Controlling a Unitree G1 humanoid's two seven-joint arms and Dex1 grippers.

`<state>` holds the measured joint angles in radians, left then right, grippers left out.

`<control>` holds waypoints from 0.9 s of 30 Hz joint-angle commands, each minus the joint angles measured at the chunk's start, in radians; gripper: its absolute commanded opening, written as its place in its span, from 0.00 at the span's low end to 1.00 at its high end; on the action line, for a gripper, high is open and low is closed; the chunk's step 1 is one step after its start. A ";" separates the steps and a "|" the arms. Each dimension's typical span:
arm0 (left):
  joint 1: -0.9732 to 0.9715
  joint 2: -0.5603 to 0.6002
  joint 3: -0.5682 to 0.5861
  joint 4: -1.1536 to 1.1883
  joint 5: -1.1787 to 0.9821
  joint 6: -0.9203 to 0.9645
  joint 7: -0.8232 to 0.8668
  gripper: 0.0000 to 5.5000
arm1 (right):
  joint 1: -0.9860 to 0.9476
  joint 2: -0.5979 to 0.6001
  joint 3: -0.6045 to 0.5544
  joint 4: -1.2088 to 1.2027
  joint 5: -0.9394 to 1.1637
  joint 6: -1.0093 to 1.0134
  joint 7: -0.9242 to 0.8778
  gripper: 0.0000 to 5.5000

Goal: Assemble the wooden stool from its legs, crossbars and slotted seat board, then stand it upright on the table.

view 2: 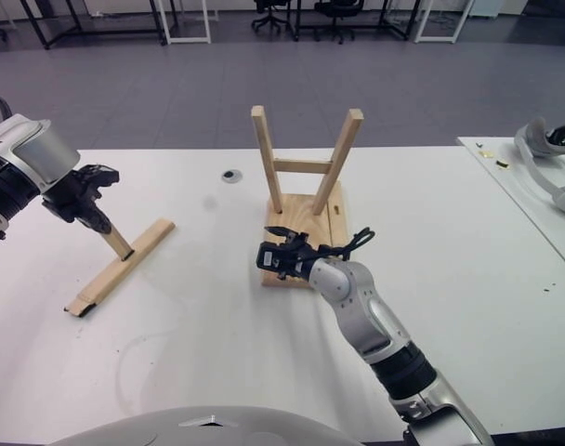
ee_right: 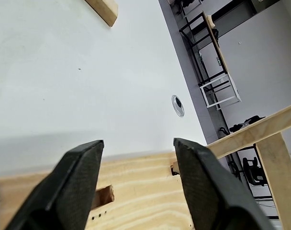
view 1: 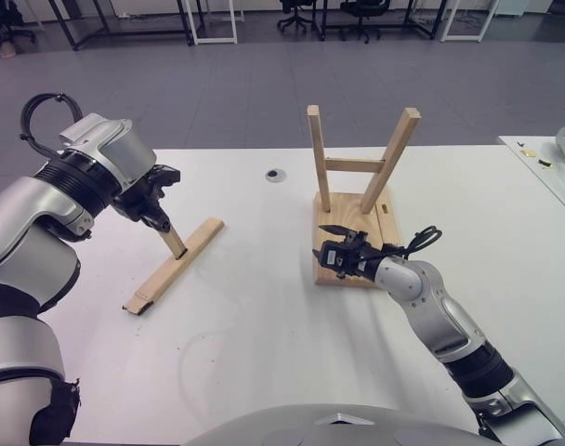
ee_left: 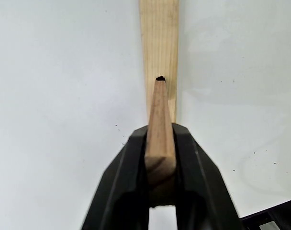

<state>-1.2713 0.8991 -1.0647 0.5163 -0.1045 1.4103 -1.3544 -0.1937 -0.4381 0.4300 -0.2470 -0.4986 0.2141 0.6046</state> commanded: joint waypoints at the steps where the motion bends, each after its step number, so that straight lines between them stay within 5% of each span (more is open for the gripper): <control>1: 0.106 0.021 -0.001 -0.071 -0.015 0.021 0.031 0.07 | -0.035 0.006 0.009 0.021 0.005 -0.011 0.013 0.50; 11: 0.342 0.065 0.259 -0.162 -0.050 -0.286 0.030 0.07 | -0.050 0.018 0.004 0.061 0.019 -0.048 -0.007 0.50; 14: 0.310 0.066 0.233 -0.127 0.021 -0.384 -0.046 0.07 | 0.007 0.003 -0.006 -0.081 0.025 0.006 0.032 0.50; 20: 0.039 -0.020 0.096 0.155 0.305 -0.896 -0.256 0.07 | 0.015 0.016 -0.014 -0.137 0.018 0.046 0.015 0.50; 27: -0.027 -0.110 0.081 0.322 0.355 -1.076 -0.260 0.07 | 0.007 0.023 -0.016 -0.105 0.021 0.040 -0.020 0.50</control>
<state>-1.2862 0.7764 -0.9746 0.8389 0.2480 0.3478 -1.6074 -0.1785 -0.4188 0.4202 -0.3483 -0.4744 0.2504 0.5850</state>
